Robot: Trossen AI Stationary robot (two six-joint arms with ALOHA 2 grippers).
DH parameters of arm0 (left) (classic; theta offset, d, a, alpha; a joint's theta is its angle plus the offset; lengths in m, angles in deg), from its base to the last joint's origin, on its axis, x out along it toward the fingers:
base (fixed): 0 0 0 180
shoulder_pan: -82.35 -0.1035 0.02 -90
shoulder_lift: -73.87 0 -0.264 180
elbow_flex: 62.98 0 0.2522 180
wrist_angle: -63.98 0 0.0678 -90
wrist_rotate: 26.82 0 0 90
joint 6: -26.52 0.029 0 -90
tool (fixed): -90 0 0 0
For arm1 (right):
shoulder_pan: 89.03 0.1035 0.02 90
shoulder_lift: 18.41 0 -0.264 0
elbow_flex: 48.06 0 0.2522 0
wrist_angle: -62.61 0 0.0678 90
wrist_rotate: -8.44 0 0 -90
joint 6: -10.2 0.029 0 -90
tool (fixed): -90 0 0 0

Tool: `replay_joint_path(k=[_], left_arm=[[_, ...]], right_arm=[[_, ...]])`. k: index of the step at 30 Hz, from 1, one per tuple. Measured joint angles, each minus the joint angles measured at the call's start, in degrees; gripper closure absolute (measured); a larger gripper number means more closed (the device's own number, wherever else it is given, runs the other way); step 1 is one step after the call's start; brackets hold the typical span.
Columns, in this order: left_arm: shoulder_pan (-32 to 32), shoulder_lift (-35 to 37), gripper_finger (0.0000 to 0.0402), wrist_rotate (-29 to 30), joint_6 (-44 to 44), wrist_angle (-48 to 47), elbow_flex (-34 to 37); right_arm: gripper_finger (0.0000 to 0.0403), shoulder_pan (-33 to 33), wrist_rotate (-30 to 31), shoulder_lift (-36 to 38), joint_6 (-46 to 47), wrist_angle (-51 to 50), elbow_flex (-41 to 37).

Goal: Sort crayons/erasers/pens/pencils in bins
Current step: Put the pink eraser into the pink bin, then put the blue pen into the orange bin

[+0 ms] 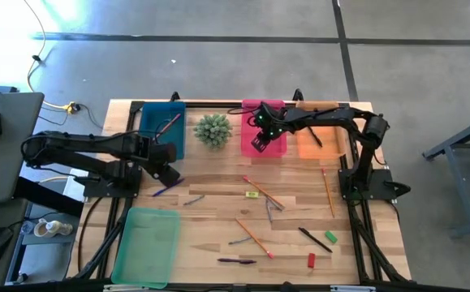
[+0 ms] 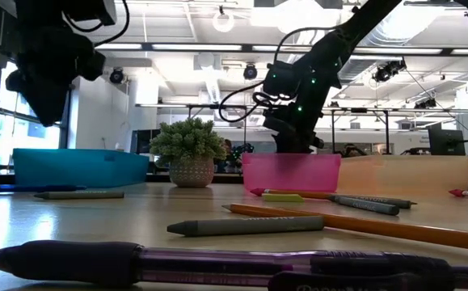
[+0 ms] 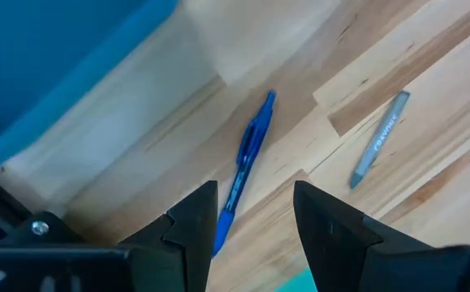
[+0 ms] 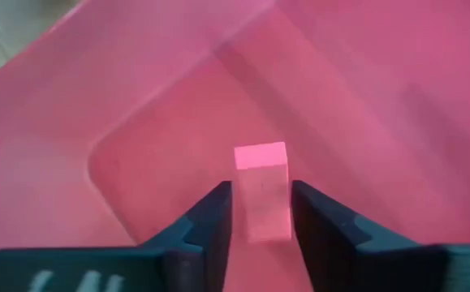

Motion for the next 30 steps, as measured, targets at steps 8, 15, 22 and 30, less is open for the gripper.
replay_joint_path(k=[8, 15, 22, 30], left_arm=[[3.97, 0.00, 0.0252, 0.77, -3.75, 0.09, 0.22], [6.65, 0.00, 0.0252, 2.57, -6.72, 0.43, 0.23], [9.25, -0.26, 0.0252, 2.56, -7.33, 0.40, 0.24], [11.04, -5.04, 0.0252, 2.97, -7.15, 0.82, 0.26]], right_arm=[[0.0216, -0.23, -0.68, 1.44, 0.22, -0.86, 0.14], [0.0215, -1.11, -1.00, 2.16, -0.91, -6.77, 5.73], [0.0215, -1.09, -0.99, 2.16, -1.89, -11.60, 12.67], [0.0215, -1.09, -0.98, 2.16, -3.09, -11.86, 17.53]])
